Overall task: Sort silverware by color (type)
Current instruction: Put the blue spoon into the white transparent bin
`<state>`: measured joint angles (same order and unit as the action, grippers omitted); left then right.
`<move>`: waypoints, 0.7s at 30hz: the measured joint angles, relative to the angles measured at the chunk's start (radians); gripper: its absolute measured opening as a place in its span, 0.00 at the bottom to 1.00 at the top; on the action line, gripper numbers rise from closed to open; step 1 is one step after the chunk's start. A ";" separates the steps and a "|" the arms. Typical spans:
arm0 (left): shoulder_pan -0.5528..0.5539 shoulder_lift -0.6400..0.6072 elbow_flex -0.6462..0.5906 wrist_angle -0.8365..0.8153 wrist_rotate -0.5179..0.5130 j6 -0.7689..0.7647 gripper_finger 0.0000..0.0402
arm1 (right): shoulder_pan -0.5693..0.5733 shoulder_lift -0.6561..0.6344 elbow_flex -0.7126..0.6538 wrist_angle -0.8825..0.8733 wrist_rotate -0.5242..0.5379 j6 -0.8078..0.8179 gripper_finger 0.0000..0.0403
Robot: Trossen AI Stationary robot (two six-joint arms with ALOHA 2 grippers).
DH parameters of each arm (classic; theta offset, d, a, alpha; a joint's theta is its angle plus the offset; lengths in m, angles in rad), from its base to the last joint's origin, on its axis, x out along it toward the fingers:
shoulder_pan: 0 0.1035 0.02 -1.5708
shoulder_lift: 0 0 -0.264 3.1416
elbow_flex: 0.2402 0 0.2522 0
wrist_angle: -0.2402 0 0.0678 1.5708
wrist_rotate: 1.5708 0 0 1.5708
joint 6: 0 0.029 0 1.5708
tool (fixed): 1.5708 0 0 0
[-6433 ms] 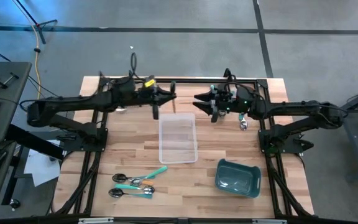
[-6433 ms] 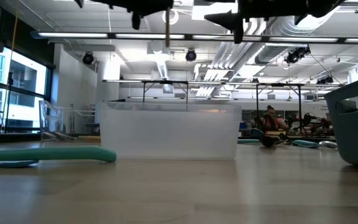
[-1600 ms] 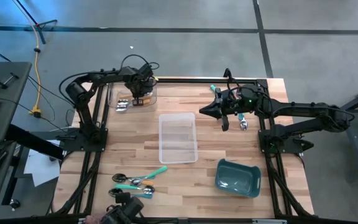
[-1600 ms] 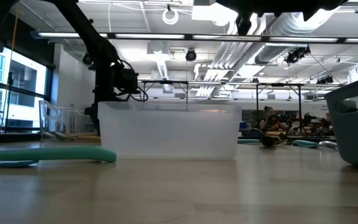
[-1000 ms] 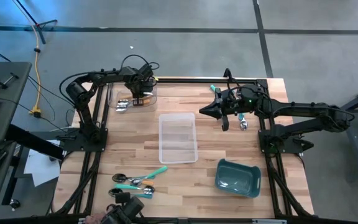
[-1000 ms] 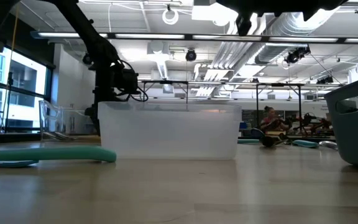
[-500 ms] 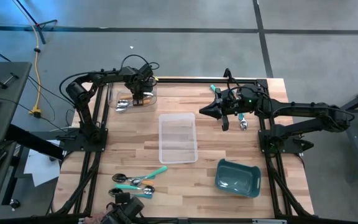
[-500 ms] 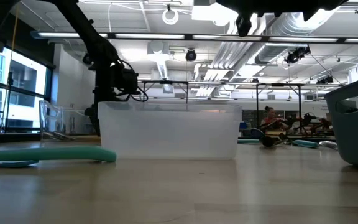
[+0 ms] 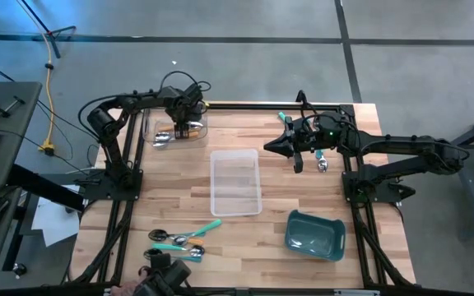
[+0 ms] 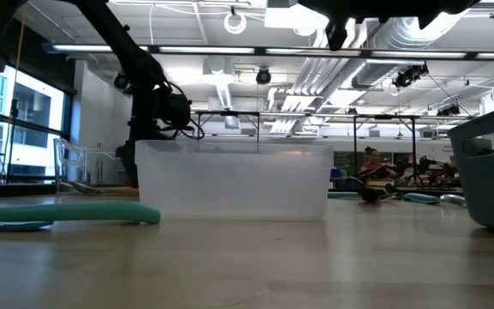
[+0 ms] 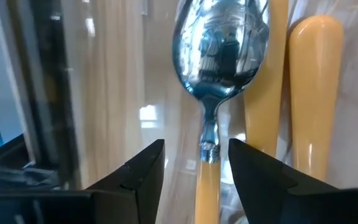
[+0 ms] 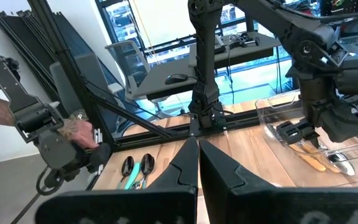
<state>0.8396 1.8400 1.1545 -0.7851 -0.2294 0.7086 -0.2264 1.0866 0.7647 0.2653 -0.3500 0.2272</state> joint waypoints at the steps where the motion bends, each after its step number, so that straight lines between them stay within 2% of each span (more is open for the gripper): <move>1: -0.001 0.000 0.013 -0.019 -0.001 0.000 0.42 | 0.000 0.000 0.000 0.000 0.000 0.000 0.00; 8: -0.002 -0.030 0.117 -0.136 0.000 -0.027 0.42 | 0.000 0.000 0.000 0.000 0.000 0.000 0.00; 14: -0.002 -0.122 0.211 -0.220 0.025 -0.104 0.42 | 0.000 0.000 0.000 -0.012 -0.001 -0.011 0.00; 21: 0.001 -0.329 0.235 -0.163 0.202 -0.243 0.42 | 0.000 0.000 0.000 -0.043 -0.001 -0.014 0.00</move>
<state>0.8404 1.5114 1.3895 -0.9477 -0.0272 0.4659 -0.2264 1.0866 0.7647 0.2223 -0.3511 0.2127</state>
